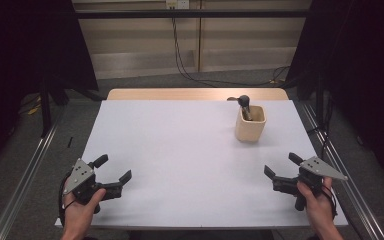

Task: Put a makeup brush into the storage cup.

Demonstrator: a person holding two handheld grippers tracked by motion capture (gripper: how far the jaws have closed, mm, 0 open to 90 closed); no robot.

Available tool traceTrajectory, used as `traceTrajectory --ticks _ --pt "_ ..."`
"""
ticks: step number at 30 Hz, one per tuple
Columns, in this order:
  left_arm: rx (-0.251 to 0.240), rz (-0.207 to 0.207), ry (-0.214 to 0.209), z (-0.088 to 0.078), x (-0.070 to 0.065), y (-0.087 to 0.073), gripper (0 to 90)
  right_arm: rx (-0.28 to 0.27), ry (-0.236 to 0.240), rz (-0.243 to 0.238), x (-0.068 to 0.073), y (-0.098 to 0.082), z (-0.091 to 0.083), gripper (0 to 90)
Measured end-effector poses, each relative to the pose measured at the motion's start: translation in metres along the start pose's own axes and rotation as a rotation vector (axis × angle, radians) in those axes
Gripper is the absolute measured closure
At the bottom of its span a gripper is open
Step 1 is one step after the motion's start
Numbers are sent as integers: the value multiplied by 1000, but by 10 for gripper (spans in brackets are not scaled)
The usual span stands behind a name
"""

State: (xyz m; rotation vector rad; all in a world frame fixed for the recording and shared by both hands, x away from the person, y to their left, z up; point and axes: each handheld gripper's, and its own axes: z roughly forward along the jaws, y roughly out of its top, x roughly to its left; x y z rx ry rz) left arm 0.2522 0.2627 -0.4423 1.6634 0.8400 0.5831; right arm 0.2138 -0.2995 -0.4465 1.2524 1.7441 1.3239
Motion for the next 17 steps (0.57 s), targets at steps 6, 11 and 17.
traceTrajectory --ticks 6,11,17 --pt "11 0 -4 -1 -1 -1 28 -2 -8 -3 -1 -5 -9 4" --pt "13 -1 -16 -1 -3 -2 27 -4 20 -20 0 -9 -9 0" --pt "26 4 -12 0 -3 -2 27 5 12 -19 0 -9 -2 0"
